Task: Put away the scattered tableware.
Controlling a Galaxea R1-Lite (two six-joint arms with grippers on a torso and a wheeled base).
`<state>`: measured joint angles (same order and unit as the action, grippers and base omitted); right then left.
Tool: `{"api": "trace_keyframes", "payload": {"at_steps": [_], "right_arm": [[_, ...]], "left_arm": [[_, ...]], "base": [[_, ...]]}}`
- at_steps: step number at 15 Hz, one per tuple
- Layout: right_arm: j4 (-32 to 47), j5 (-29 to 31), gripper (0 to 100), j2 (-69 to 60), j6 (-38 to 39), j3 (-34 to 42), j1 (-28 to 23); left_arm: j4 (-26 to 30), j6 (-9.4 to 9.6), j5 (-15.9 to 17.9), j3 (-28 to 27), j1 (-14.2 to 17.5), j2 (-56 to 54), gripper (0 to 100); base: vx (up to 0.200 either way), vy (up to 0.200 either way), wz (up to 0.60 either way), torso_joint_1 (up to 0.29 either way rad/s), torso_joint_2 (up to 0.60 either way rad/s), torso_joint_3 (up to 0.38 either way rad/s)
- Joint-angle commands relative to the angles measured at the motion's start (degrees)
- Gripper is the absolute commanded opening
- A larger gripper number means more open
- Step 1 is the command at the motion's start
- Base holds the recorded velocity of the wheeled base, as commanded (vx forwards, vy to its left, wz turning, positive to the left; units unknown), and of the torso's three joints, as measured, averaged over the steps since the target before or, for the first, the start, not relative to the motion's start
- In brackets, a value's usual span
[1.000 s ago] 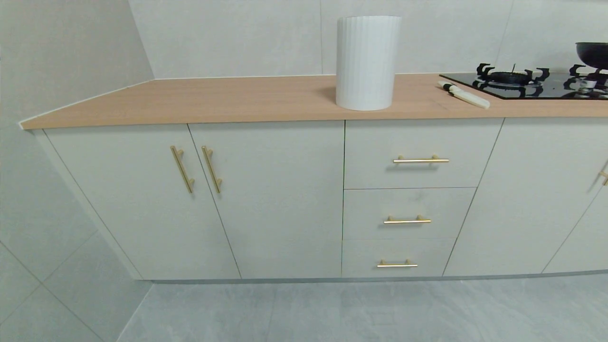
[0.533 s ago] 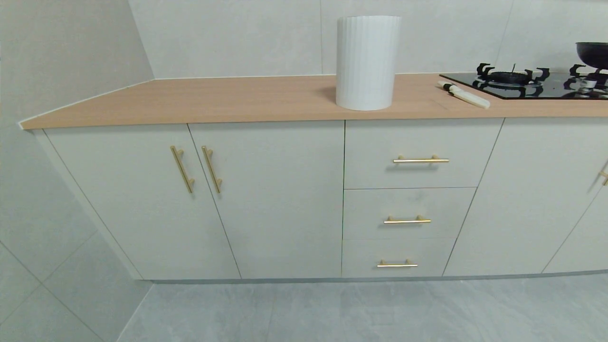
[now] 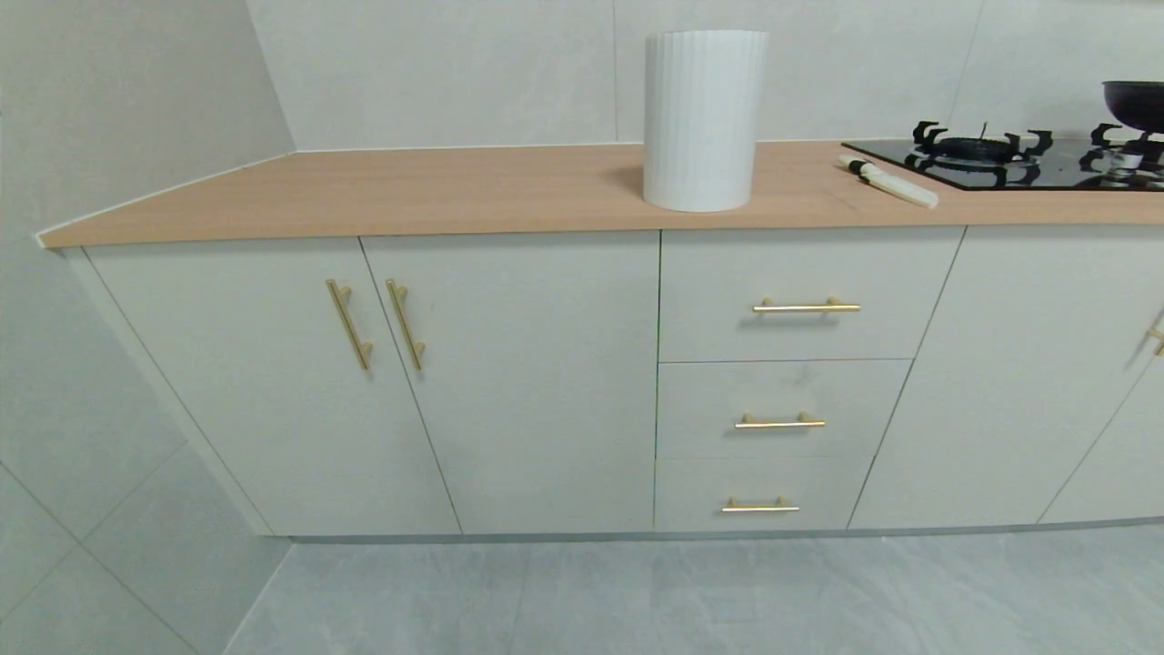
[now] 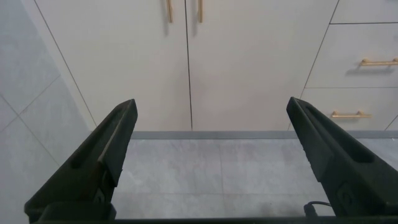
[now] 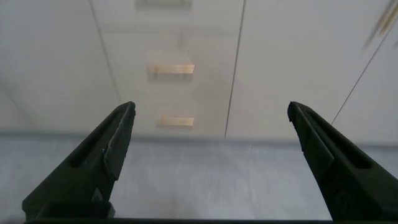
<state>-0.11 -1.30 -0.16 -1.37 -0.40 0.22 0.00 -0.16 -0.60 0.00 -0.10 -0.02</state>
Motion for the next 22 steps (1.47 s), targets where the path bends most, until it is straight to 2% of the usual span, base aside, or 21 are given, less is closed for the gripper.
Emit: {"api": "trace_keyframes", "payload": {"at_steps": [1, 12, 22], "right_arm": [[0.3, -0.2, 100, 0.2, 0.8, 0.4, 0.0], [0.1, 0.0, 100, 0.2, 2.5, 0.4, 0.0], [0.1, 0.1, 100, 0.2, 2.7, 0.4, 0.0]], "left_arm": [[0.0, -0.02, 0.0, 0.0, 0.0, 0.0, 100], [0.0, 0.07, 0.0, 0.0, 0.0, 0.0, 100], [0.0, -0.02, 0.0, 0.0, 0.0, 0.0, 100]], "base": [[0.000, 0.000, 0.00, 0.000, 0.00, 0.000], [0.000, 0.000, 0.00, 0.000, 0.00, 0.000], [0.200, 0.000, 0.00, 0.004, 0.00, 0.002]]}}
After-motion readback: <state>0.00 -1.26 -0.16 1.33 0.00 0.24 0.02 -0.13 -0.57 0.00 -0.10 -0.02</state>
